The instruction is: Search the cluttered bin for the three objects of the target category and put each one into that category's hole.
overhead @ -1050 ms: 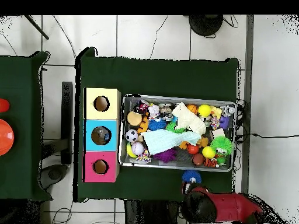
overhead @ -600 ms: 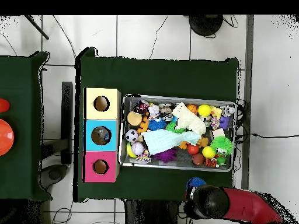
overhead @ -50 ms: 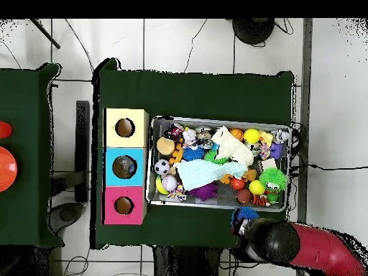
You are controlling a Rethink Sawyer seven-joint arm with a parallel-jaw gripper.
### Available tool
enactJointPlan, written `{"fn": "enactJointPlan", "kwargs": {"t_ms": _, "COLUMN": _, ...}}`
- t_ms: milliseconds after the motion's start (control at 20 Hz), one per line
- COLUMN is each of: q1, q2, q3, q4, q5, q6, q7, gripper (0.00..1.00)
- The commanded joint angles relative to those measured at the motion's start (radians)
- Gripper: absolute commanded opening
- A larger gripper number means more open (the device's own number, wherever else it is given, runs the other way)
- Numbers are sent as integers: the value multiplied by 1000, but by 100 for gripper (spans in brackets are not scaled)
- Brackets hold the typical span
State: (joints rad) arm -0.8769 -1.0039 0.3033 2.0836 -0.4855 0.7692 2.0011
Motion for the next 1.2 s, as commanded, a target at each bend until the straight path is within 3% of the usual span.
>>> {"fn": "enactJointPlan", "kwargs": {"t_ms": 50, "q1": 22, "q2": 43, "q3": 144, "q4": -62, "q5": 21, "q6": -94, "q7": -125, "gripper": 0}}
{"fn": "enactJointPlan", "kwargs": {"t_ms": 550, "q1": 65, "q2": 101, "q3": 136, "q4": -97, "q5": -21, "q6": -151, "q7": -69, "gripper": 0}}
{"fn": "enactJointPlan", "kwargs": {"t_ms": 600, "q1": 62, "q2": 104, "q3": 139, "q4": -91, "q5": -21, "q6": -177, "q7": -72, "gripper": 100}}
{"fn": "enactJointPlan", "kwargs": {"t_ms": 1200, "q1": 105, "q2": 127, "q3": 93, "q4": -117, "q5": -35, "q6": -213, "q7": -13, "gripper": 100}}
